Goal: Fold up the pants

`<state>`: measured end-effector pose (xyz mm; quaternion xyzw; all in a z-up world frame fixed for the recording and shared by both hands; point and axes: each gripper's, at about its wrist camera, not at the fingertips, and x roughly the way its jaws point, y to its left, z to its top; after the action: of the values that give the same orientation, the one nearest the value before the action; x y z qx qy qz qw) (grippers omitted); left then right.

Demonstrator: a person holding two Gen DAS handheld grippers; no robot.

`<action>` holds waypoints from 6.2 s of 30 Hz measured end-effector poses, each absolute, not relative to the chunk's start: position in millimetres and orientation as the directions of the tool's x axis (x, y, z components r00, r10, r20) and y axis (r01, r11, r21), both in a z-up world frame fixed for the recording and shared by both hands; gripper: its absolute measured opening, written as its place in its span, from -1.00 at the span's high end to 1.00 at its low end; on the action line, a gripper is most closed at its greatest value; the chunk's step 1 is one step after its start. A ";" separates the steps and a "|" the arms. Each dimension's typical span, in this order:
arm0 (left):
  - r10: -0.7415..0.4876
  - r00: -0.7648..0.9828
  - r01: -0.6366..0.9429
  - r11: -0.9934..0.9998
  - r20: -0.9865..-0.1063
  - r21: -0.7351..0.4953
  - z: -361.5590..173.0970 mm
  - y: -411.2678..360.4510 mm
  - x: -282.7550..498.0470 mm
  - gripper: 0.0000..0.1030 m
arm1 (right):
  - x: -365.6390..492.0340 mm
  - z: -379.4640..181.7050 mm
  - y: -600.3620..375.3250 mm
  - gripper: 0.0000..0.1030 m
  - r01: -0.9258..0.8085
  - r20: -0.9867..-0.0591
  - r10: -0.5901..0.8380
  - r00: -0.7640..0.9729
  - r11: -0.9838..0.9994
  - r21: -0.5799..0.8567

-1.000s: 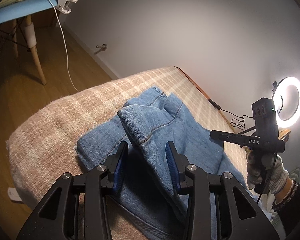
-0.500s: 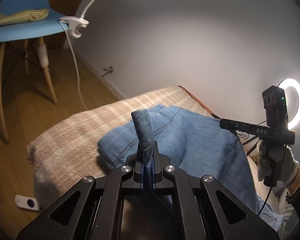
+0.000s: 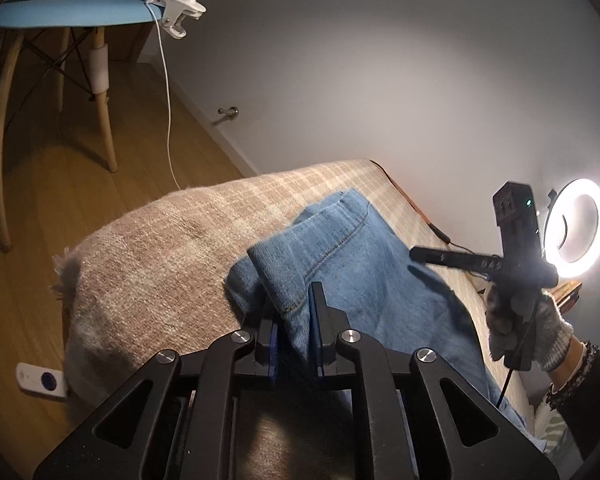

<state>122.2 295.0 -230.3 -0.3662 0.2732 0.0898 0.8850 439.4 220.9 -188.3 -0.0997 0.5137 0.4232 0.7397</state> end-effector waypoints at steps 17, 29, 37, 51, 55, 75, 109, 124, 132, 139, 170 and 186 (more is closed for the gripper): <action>0.055 0.822 -0.363 0.818 -0.567 -0.445 -232.1 289.7 128.1 0.84 | 438.1 -178.5 235.6 1.00 -0.759 -0.829 0.488 0.271 0.638 0.127; 0.173 0.757 -0.472 0.812 -0.631 -0.344 -214.9 303.8 115.7 0.17 | 433.5 -164.8 203.4 0.37 -0.671 -0.807 0.500 0.315 0.719 0.183; 0.123 0.787 -0.402 0.846 -0.605 -0.350 -188.4 303.2 107.1 0.17 | 395.1 -115.8 146.3 -0.37 -0.580 -0.746 0.503 0.435 0.791 0.195; -0.162 0.834 -0.065 0.921 -0.527 -0.385 -132.7 209.4 125.0 0.17 | 265.6 -50.4 -0.2 -0.75 -0.310 -0.670 0.316 0.671 0.941 0.134; -0.265 0.815 0.022 0.903 -0.516 -0.429 -123.3 183.4 129.4 0.17 | 232.2 -46.4 -42.4 -0.75 -0.221 -0.678 0.263 0.687 0.964 0.150; -0.650 0.524 0.408 0.759 -0.551 -0.507 -99.5 14.4 180.6 0.10 | 86.3 -49.1 -231.5 -0.12 0.209 -0.693 0.027 0.721 0.944 0.254; -0.766 -0.113 0.407 0.545 -0.633 -0.733 -187.9 -285.1 271.2 -0.04 | -61.4 -91.3 -374.5 0.12 0.521 -0.712 -0.132 0.690 0.773 0.362; -0.820 -0.121 0.360 0.488 -0.559 -0.795 -203.4 -316.3 276.6 0.46 | -52.9 -110.2 -415.6 0.12 0.527 -0.736 -0.114 0.668 0.770 0.360; -0.843 -0.075 0.488 0.435 -0.533 -0.757 -174.8 -326.0 261.8 0.69 | -47.6 -122.1 -433.1 0.12 0.536 -0.746 -0.077 0.661 0.744 0.398; -0.862 -0.101 0.637 0.328 -0.498 -0.697 -135.6 -339.5 219.5 0.71 | -39.6 -113.4 -451.7 0.12 0.497 -0.717 -0.022 0.697 0.735 0.461; -0.620 -0.297 0.862 0.153 -0.726 -0.483 -174.3 -410.4 110.5 0.69 | -8.4 -149.7 -527.9 -0.35 0.414 -0.607 0.364 0.706 0.484 0.771; -0.580 -0.295 0.886 0.131 -0.759 -0.445 -170.6 -404.6 99.6 0.68 | -41.9 -173.0 -528.8 -0.35 0.455 -0.648 0.412 0.640 0.476 0.752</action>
<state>99.6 -404.6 -170.6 0.1569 0.4876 -0.6402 0.5725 -41.9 -528.8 -173.0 0.5117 0.4239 -0.0144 0.7472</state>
